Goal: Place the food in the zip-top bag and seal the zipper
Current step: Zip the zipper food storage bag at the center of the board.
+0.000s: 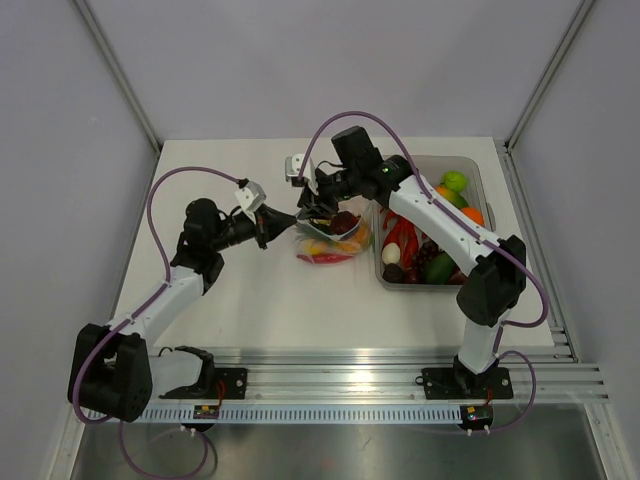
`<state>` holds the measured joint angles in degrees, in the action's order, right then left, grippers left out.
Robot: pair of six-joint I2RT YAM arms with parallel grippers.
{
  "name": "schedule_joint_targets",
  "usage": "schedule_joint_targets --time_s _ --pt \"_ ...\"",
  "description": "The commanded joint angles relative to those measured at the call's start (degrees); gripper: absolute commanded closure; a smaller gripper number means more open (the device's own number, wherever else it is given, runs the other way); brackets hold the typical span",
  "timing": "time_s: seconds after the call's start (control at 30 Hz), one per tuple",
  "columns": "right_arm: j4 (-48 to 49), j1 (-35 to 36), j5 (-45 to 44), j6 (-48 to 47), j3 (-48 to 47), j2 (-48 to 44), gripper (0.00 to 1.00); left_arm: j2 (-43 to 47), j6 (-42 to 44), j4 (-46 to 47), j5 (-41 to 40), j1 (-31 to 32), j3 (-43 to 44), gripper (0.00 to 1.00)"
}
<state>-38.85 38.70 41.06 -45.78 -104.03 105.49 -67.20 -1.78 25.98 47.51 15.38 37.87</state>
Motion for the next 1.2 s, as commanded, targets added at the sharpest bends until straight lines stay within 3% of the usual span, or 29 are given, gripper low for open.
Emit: schedule_joint_targets --time_s 0.0,0.33,0.47,0.6,0.73,0.93,1.17 --pt "-0.96 0.68 -0.1 -1.68 -3.64 -1.52 0.61 1.11 0.11 4.61 -0.57 -0.26 -0.07 1.0" --pt "-0.35 0.59 -0.28 -0.28 -0.22 -2.91 0.59 1.72 0.2 1.45 -2.94 -1.4 0.89 1.0" --pt "4.65 0.59 -1.42 3.32 4.35 -6.34 0.47 2.77 0.38 0.65 -4.0 -2.72 0.98 1.0" --pt "12.03 0.68 -3.7 10.07 11.28 -9.25 0.46 3.3 0.38 0.13 -4.0 -3.25 1.42 1.0" --pt "18.98 0.85 -8.79 14.92 15.26 -9.78 0.55 3.04 0.2 -0.49 -3.56 -3.34 1.68 1.0" --pt "19.69 1.82 -14.85 16.95 14.2 -6.62 0.7 3.21 -0.42 -0.58 -3.65 -3.42 1.51 1.0" --pt "20.83 2.35 -15.66 16.95 15.52 -6.7 0.73 4.0 -0.59 -1.1 -5.58 -3.86 1.42 0.99"
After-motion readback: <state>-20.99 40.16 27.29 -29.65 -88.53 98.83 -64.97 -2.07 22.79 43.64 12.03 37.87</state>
